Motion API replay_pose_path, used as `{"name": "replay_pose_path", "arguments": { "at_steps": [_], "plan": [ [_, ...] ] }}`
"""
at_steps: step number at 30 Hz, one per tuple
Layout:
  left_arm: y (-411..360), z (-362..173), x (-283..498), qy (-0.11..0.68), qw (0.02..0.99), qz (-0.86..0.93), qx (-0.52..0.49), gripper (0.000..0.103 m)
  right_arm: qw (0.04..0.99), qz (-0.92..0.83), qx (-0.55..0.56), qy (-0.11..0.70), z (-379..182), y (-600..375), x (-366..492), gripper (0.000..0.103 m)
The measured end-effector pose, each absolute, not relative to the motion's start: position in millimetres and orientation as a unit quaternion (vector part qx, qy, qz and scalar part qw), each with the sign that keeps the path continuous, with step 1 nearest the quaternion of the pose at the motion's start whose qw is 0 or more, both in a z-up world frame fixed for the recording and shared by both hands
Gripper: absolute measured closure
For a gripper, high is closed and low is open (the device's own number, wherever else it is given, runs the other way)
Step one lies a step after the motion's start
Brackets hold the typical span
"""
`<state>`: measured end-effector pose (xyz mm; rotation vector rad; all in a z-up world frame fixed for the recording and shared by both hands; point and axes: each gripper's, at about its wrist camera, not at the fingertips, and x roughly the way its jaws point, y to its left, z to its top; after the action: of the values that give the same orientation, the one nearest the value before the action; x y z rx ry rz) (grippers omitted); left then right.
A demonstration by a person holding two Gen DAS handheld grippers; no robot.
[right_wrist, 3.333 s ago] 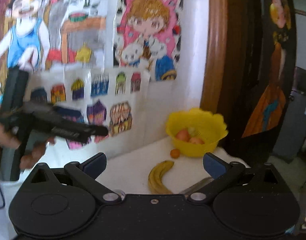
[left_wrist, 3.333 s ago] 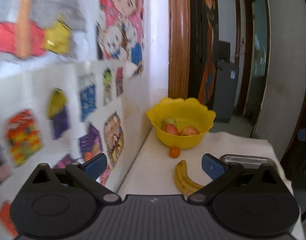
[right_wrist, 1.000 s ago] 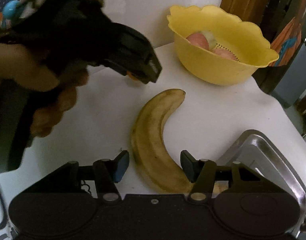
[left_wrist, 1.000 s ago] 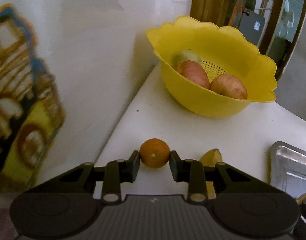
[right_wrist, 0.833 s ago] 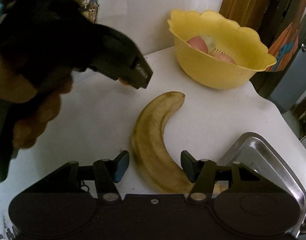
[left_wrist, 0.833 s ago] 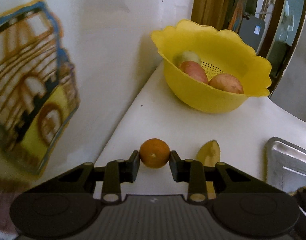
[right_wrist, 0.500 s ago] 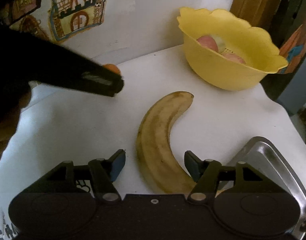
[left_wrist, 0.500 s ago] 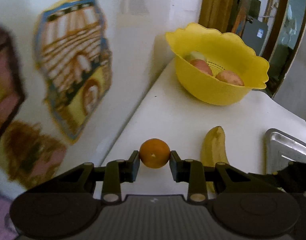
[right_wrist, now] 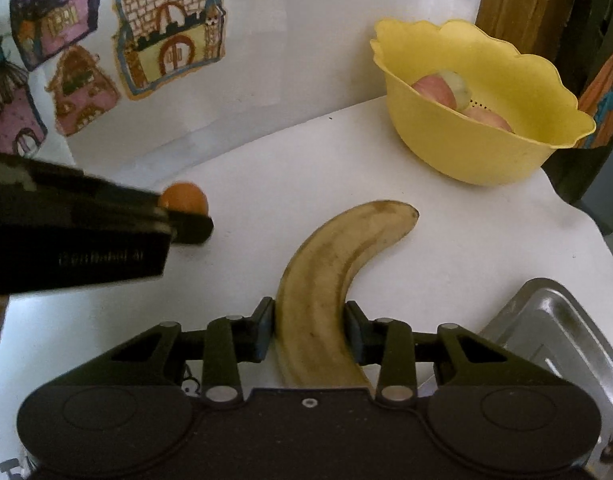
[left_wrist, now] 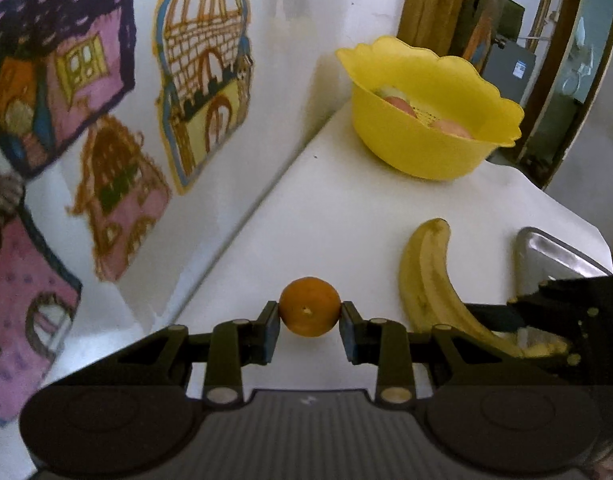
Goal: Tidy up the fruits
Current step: 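Carry the orange in left tool while right tool carries the banana over the tray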
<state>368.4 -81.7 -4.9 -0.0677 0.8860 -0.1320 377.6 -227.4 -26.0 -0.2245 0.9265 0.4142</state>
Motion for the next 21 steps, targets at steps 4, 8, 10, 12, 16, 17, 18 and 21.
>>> {"name": "replay_pose_path", "arguments": {
  "at_steps": [4,8,10,12,16,17,18,21],
  "plan": [
    [-82.9,-8.0,367.0,0.433,0.898,-0.066,-0.036,0.068,0.869,0.211,-0.075,0.442,-21.5,-232.8,374.3,0.065],
    [-82.7,-8.4,365.0,0.434,0.898,-0.062,-0.036,0.068,0.874,0.215,-0.057,0.432,-16.0,-237.5,367.4,0.065],
    [-83.4,-6.6,363.2,0.43,0.9,-0.062,-0.036,0.068,0.877,0.217,-0.039,0.426,-12.1,-242.3,363.7,0.065],
    [-84.4,-3.3,362.7,0.427,0.901,-0.061,-0.035,0.068,0.879,0.217,-0.026,0.423,-8.6,-246.2,360.2,0.065],
    [-85.6,4.1,360.6,0.418,0.906,-0.063,-0.033,0.068,0.885,0.216,0.001,0.412,1.0,-255.6,351.2,0.065],
    [-86.3,6.8,360.0,0.416,0.907,-0.063,-0.031,0.068,0.888,0.214,0.003,0.407,4.5,-258.3,348.8,0.065],
    [-87.1,9.9,359.4,0.413,0.908,-0.064,-0.031,0.068,0.891,0.211,0.004,0.401,7.7,-259.5,346.9,0.065],
    [-88.6,18.8,358.0,0.405,0.911,-0.067,-0.033,0.068,0.902,0.202,0.011,0.382,21.8,-271.9,339.6,0.065]
  ]
}}
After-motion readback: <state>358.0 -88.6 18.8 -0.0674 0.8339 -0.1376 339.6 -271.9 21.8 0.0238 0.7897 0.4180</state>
